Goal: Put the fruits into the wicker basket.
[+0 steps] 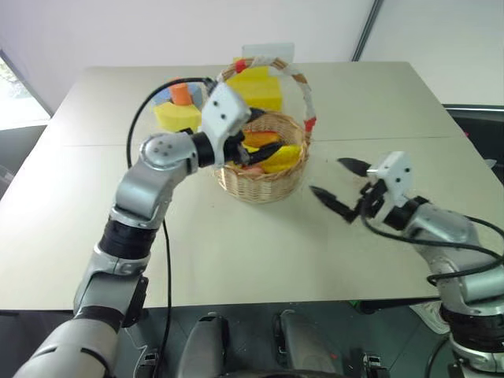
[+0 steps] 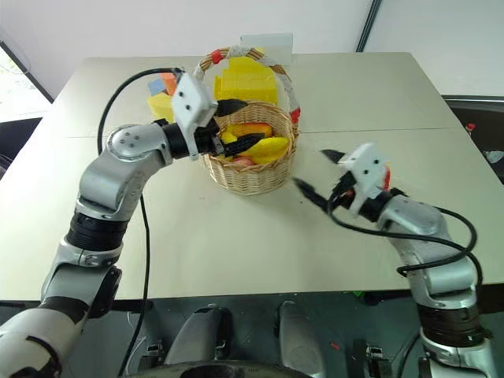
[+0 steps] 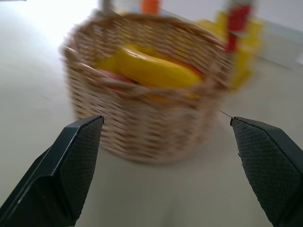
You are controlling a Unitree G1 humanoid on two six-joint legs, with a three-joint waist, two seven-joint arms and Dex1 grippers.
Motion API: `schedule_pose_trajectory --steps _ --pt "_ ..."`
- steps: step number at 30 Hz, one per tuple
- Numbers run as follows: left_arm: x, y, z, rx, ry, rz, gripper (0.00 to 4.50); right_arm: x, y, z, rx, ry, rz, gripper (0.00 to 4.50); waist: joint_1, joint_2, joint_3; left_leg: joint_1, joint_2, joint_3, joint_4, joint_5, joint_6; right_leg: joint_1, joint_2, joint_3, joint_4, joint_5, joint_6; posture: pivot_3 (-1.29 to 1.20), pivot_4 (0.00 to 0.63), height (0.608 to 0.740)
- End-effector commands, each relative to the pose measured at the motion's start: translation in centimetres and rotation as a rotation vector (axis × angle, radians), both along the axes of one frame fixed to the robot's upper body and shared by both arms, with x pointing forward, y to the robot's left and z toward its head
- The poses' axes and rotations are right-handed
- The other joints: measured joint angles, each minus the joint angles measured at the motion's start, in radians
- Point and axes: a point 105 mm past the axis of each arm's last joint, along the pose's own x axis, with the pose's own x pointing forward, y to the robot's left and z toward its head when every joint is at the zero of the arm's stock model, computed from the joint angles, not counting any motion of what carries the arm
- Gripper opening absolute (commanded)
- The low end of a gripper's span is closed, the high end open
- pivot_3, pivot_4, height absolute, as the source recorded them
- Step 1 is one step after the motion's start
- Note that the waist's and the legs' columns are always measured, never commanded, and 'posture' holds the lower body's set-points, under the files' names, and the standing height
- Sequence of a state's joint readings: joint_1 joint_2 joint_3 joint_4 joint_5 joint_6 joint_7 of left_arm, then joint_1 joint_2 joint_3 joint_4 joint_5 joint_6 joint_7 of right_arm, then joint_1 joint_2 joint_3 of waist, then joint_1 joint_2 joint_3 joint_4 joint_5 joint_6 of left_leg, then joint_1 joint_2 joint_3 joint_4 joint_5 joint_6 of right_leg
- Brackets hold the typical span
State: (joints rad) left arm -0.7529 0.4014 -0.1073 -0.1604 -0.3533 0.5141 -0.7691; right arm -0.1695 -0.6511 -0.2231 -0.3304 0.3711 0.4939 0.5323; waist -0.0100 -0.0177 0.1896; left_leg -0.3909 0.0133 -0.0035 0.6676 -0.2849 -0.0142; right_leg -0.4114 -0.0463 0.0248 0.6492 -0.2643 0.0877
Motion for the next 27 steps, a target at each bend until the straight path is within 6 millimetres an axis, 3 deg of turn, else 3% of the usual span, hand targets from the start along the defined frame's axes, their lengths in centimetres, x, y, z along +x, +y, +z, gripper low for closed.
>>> schedule_pose_trajectory --steps 1,5,14,22,25,27 --pt "-2.6 -0.7 0.2 -0.034 0.004 -0.130 3.86 0.7 -6.0 -0.1 -0.023 -0.015 -0.284 4.50 0.000 0.000 0.000 0.000 0.000 0.000 0.000 0.000 0.000 0.000 0.000 0.000 0.000 0.000 0.000 0.00 0.150 0.740" --pt "-4.8 -1.7 -3.5 0.038 0.105 -0.235 3.86 0.9 -8.5 -2.2 -0.031 0.045 -0.410 4.50 -0.006 0.002 -0.001 0.001 0.000 0.001 0.000 0.000 0.000 0.000 0.001 0.001 0.000 0.000 0.000 0.00 0.150 0.740" --pt "-4.7 -2.0 -4.4 0.042 0.140 -0.218 3.86 3.1 -7.8 -3.9 0.142 0.104 -0.417 4.50 -0.005 0.004 -0.002 0.002 0.000 0.001 0.000 0.000 0.000 0.001 0.002 0.001 0.001 0.000 0.000 0.00 0.150 0.740" --pt "-4.7 -1.8 -4.6 0.039 0.147 -0.201 3.86 4.9 -8.4 -5.2 0.121 0.131 -0.450 4.50 -0.003 0.004 -0.002 0.001 0.000 0.001 0.000 0.000 0.000 0.001 0.001 0.001 0.000 0.000 0.000 0.00 0.150 0.740" --pt "-4.7 -1.7 -4.8 0.042 0.150 -0.192 3.90 4.9 -8.3 -5.3 0.130 0.128 -0.439 3.68 -0.004 0.004 -0.002 0.001 0.000 0.001 0.000 0.000 0.000 0.001 0.001 0.001 0.000 0.000 0.000 0.00 0.150 0.740" --pt "-4.7 -1.6 -4.8 0.040 0.151 -0.189 3.90 4.8 -8.0 -5.2 0.137 0.126 -0.419 2.68 -0.006 0.004 -0.002 0.001 0.000 0.001 0.000 0.000 0.000 0.001 0.001 0.001 0.000 0.000 0.000 0.00 0.150 0.740"
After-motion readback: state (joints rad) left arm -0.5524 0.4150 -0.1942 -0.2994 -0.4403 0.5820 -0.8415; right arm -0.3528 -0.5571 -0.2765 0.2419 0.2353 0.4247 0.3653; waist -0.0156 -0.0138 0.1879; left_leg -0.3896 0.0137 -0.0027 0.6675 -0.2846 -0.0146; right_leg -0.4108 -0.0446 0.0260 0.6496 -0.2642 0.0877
